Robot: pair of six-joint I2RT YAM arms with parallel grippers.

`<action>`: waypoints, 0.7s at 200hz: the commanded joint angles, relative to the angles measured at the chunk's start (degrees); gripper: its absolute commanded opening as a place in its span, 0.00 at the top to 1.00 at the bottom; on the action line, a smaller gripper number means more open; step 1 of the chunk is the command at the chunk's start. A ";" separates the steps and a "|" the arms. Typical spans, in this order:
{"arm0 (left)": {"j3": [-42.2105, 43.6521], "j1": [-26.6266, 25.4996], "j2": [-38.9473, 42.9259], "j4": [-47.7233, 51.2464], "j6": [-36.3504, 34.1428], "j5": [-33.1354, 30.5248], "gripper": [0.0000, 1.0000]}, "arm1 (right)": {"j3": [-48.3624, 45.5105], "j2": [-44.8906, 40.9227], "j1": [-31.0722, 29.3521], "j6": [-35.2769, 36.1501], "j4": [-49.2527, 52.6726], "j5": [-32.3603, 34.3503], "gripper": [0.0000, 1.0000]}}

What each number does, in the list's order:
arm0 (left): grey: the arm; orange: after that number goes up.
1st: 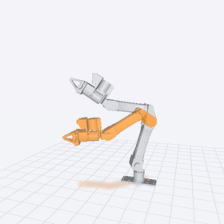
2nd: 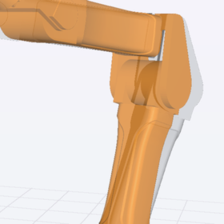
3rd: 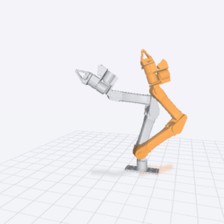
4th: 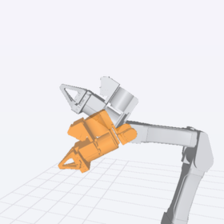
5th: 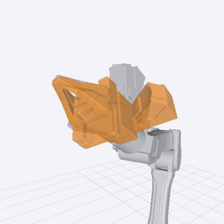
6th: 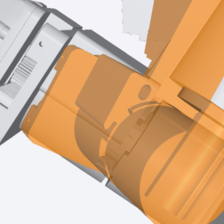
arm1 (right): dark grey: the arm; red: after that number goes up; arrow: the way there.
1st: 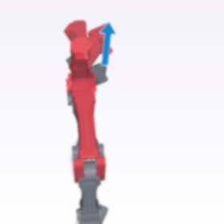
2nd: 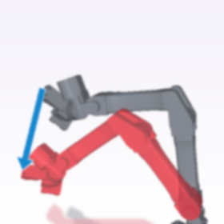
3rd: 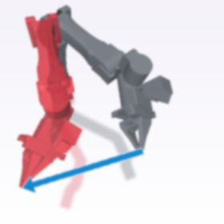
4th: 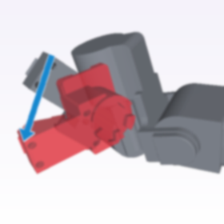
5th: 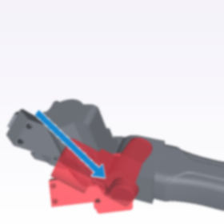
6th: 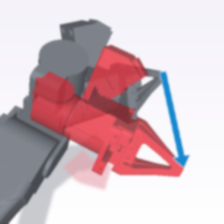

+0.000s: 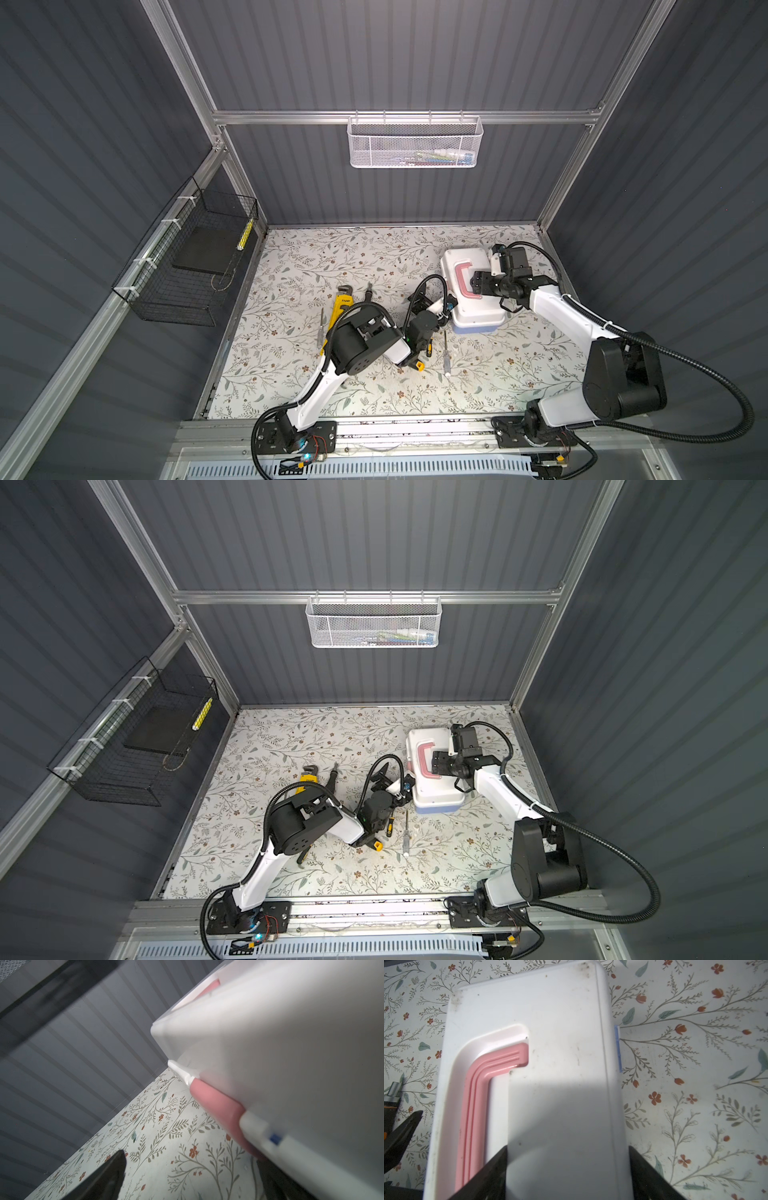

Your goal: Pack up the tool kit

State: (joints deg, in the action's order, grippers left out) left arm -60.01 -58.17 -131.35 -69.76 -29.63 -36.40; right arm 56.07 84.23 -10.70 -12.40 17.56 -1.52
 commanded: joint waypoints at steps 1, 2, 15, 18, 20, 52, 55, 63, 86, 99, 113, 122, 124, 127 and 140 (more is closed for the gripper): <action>-2.93 -1.42 -0.66 -7.79 -0.56 0.56 0.00 | -1.67 3.21 -0.64 1.99 8.64 0.03 0.40; -2.97 -1.42 -0.66 -7.79 -0.60 0.51 0.00 | -1.67 3.22 -0.64 2.01 8.64 0.03 0.40; -3.34 -1.42 -0.58 -7.86 -0.83 -0.01 0.00 | -1.59 3.44 -0.68 2.53 8.92 -0.26 0.42; -3.47 -1.42 -0.53 -7.92 -0.87 -0.13 0.00 | -1.58 3.48 -0.67 2.68 9.09 -0.38 0.42; -3.50 -1.42 -0.56 -7.87 -0.94 -0.22 0.00 | -1.54 3.60 -0.65 2.83 9.18 -0.41 0.42; -4.20 -1.42 -0.75 -9.46 -2.46 -2.90 0.00 | -1.49 4.77 -0.73 4.79 10.52 0.21 0.46; -4.31 -1.42 -0.82 -9.78 -2.73 -3.10 0.01 | -1.43 4.92 -0.73 4.94 10.77 0.33 0.47; -4.56 -1.42 -0.97 -10.17 -3.19 -3.51 0.00 | -1.28 5.43 -0.81 5.26 11.23 0.63 0.48; -5.12 -1.44 -1.16 -10.61 -3.51 -4.26 0.01 | -1.23 6.42 -1.15 5.68 11.88 1.52 0.51; -5.38 -1.42 -1.06 -10.92 -3.53 -4.83 0.02 | -1.45 6.56 -1.17 5.39 11.87 2.04 0.53; -5.47 -1.42 -0.93 -11.23 -3.46 -6.04 0.02 | -1.54 6.73 -1.17 5.17 11.91 2.35 0.54; -5.47 -1.42 -0.69 -11.37 -3.28 -6.67 0.03 | -1.58 6.83 -1.17 5.00 12.08 2.74 0.55; -5.47 -1.42 -0.60 -11.32 -3.25 -6.84 0.04 | -1.52 6.87 -1.17 4.99 12.19 2.75 0.56; -5.56 -1.42 -0.51 -11.28 -3.28 -7.06 0.04 | -1.50 6.89 -1.23 5.00 12.27 2.88 0.57; -5.61 -1.42 -0.18 -11.25 -3.02 -7.78 0.05 | -1.41 7.26 -1.33 4.85 12.63 3.33 0.58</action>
State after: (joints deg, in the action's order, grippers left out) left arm -62.00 -58.87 -132.79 -70.94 -33.52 -40.97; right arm 58.06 86.83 -10.55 -9.61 16.95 -1.30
